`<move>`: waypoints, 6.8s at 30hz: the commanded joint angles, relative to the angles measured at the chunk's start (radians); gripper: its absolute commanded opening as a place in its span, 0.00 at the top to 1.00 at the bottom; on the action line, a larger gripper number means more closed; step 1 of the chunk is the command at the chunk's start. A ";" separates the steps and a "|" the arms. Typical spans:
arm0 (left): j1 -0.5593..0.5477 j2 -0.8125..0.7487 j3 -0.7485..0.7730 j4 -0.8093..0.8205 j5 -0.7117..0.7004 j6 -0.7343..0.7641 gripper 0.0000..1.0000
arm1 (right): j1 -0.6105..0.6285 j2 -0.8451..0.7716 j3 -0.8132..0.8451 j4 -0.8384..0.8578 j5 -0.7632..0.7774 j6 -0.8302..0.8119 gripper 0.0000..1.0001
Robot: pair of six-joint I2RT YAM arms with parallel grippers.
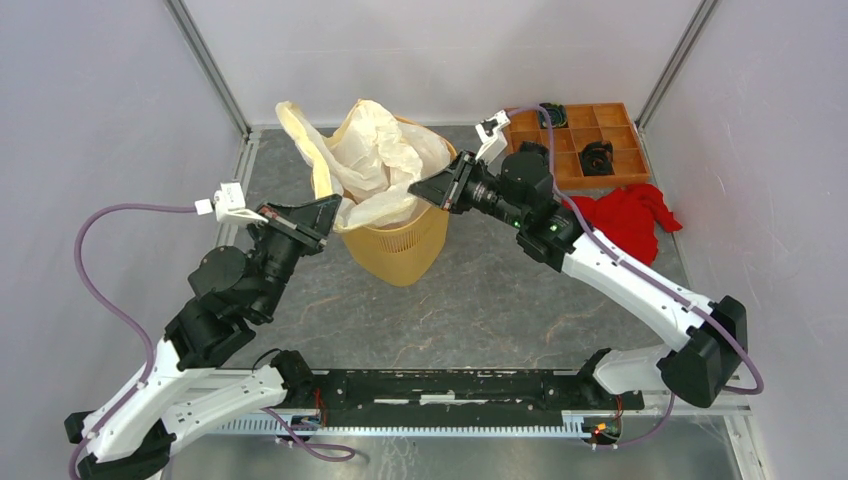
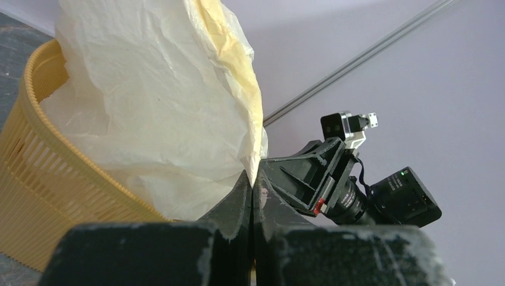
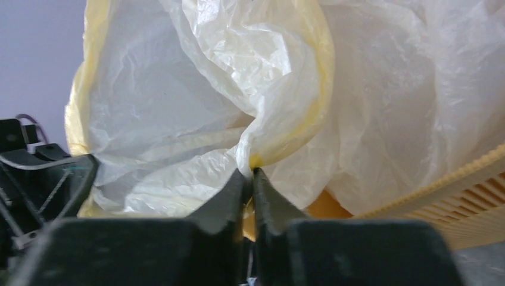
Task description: Put the trash bags into the trash bin
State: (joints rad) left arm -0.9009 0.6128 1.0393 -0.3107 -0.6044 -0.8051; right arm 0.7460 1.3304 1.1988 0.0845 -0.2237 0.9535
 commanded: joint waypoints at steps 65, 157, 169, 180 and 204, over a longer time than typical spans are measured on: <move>0.757 0.227 0.032 -0.202 0.580 0.290 0.63 | 0.002 -0.270 -0.346 -0.082 0.316 -0.670 0.86; 0.886 0.336 -0.022 -0.168 0.728 0.323 0.85 | -0.333 0.183 0.091 0.098 0.062 -0.581 1.00; 0.886 0.355 -0.105 -0.151 0.693 0.316 0.85 | -0.340 0.365 0.059 0.217 -0.114 -0.495 1.00; 0.884 0.303 -0.322 -0.036 0.866 0.182 0.82 | -0.308 0.402 -0.066 0.239 -0.201 -0.510 1.00; 0.883 0.240 -0.427 0.123 0.952 0.034 0.64 | -0.326 0.575 0.106 0.158 -0.122 -0.510 0.85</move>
State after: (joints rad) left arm -0.0135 0.8509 0.5823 -0.2150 0.2501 -0.6998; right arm 0.4438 1.8519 1.3159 0.2893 -0.3557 0.4496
